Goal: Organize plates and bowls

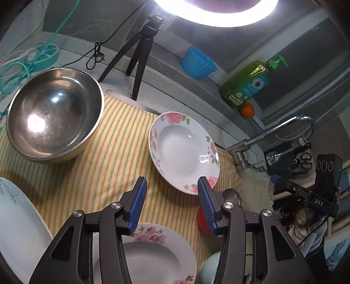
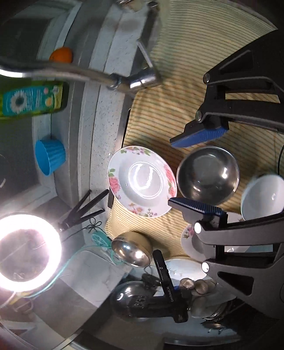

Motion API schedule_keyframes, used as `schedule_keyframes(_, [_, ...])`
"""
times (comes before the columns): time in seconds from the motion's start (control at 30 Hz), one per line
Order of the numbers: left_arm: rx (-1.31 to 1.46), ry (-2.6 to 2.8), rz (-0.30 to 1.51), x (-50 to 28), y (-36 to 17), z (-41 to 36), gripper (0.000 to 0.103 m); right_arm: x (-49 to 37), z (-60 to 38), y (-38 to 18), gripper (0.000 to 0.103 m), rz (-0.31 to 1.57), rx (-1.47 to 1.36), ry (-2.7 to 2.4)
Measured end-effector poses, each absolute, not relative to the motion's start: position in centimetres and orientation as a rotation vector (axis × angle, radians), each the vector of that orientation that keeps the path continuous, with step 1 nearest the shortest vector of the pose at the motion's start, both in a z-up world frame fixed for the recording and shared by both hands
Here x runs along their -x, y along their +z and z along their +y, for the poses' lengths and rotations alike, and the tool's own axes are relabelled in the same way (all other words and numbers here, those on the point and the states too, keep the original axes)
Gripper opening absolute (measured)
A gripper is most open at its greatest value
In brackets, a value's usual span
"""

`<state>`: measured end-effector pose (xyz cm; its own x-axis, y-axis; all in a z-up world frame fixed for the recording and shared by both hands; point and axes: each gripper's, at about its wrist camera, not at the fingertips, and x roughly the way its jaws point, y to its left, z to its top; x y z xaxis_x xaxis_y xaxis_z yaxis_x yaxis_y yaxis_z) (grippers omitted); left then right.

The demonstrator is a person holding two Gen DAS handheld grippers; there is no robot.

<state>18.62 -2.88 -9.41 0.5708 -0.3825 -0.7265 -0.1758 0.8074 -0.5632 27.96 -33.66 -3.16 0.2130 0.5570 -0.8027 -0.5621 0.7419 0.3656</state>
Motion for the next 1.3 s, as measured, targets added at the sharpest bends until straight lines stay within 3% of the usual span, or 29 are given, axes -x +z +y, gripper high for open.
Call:
schedule_keyframes(0.6, [0.721,-0.021,1.029,-23.7,-14.0,-2.6,0.039,-38.7,-27.5,-12.1,0.024,1.303,0.105,0.821])
schedule_keyframes(0.97, [0.744,-0.014,1.059,-24.5,-15.5,-2.6,0.016,-40.0,-26.2,-14.2,0.019,1.356,0.089,0.852])
schedule_keyframes(1.1, [0.721,-0.014,1.063,-24.6,-15.5,-2.9,0.014,-40.5,-26.1,-14.8,0.012,1.378,0.079,0.848])
schedule_keyframes(1.3, [0.724,-0.010,1.065,-24.7,-15.6,-2.9,0.011,-40.6,-26.2,-15.2,0.010,1.385,0.063,0.848])
